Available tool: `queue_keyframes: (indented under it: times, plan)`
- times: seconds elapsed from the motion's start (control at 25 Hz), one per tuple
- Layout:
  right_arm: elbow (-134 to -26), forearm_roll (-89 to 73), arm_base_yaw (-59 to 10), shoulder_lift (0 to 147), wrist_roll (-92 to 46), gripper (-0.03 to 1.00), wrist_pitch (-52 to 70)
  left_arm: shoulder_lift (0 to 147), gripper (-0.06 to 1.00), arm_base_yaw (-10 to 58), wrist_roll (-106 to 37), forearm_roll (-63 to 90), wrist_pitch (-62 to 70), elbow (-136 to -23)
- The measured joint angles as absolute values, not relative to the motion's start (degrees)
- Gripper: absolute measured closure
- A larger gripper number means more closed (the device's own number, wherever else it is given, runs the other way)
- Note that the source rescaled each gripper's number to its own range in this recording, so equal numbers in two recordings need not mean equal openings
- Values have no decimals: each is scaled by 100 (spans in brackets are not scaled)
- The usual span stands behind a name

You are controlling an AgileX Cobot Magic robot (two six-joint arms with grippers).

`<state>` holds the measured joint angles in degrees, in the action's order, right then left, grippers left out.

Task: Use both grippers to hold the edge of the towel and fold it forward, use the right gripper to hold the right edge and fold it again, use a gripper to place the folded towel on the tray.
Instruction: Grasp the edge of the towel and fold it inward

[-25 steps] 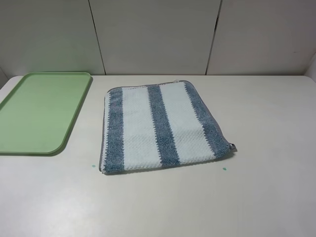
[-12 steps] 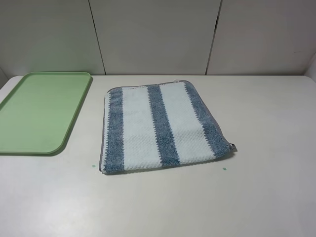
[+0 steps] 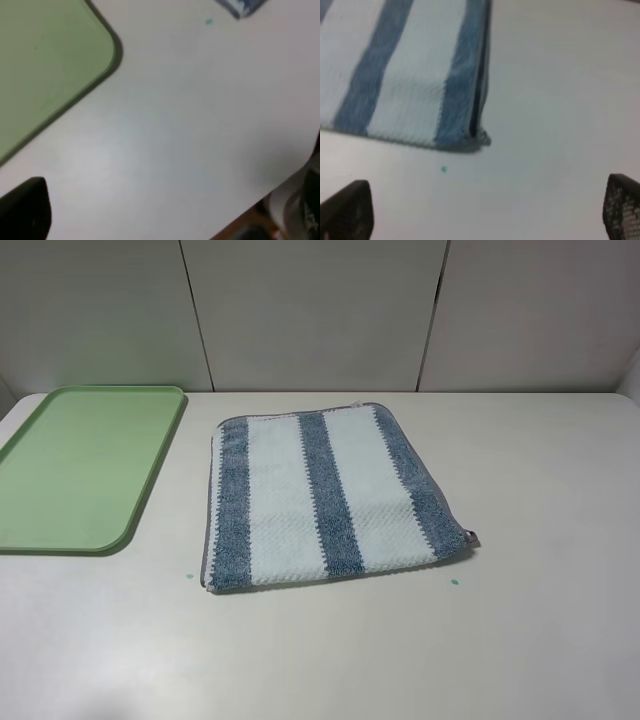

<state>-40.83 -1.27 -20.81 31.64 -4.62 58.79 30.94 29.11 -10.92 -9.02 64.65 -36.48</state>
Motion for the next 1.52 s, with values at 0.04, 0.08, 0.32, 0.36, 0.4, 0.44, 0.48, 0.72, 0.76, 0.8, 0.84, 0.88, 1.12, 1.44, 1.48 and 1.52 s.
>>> queue_keyframes:
  times: [0.04, 0.08, 0.32, 0.36, 0.4, 0.44, 0.48, 0.72, 0.76, 0.8, 0.84, 0.88, 1.12, 1.44, 1.48, 1.52]
  plan:
    - [-4090, -57, -2255, 3330, -467, -3, 5879, 3277, -5, 3070, -1092, -1042, 6466, -3670]
    - [-4092, 0, -2398, 3498, -467, -3, 5879, 3455, -5, 3250, -1092, -1173, 6478, -3694]
    - [-4097, 878, -3353, 4467, -473, -3, 5868, 4359, -5, 4034, -1092, -1826, 6477, -3930]
    - [-4097, 1057, -3480, 4636, -480, -3, 5867, 4504, -5, 4145, -1092, -1958, 6477, -3945]
    - [-4097, 1224, -3631, 4811, -483, -3, 5862, 4622, -5, 4249, -1092, -2071, 6466, -3952]
    - [-4097, 1346, -3777, 4954, -486, -3, 5862, 4758, -5, 4347, -1092, -2197, 6465, -3952]
    - [-4097, 1485, -3893, 5129, -490, -3, 5849, 4890, -5, 4427, -1092, -2322, 6461, -3952]
    - [-4099, 2069, -4455, 6169, -645, -3, 5668, 5475, -5, 5063, -1098, -2702, 6440, -3952]
    - [-4099, 2095, -4506, 6344, -682, -3, 5652, 5558, -5, 5130, -1105, -2707, 6391, -3952]
    - [-4099, 2108, -4538, 6503, -727, -3, 5614, 5634, -5, 5189, -1116, -2707, 6326, -3952]
    - [-4099, 2131, -4567, 6619, -765, -3, 5564, 5697, -5, 5222, -1128, -2714, 6262, -3952]
    - [-4099, 2148, -4582, 6740, -834, -3, 5495, 5770, -5, 5235, -1145, -2714, 6198, -3952]
    - [-4099, 2333, -4582, 7095, -1555, -3, 5100, 6276, -5, 5235, -1420, -2730, 5601, -3952]
    - [-4087, 2462, -4582, 7096, -2583, -3, 4462, 7498, -5, 5235, -1897, -2769, 4529, -3952]
    - [-4087, 2480, -4582, 7096, -2614, -3, 4379, 7629, -5, 5235, -1920, -2789, 4487, -3952]
    - [-4087, 2504, -4582, 7101, -2644, -3, 4289, 7721, -5, 5235, -1958, -2791, 4488, -3957]
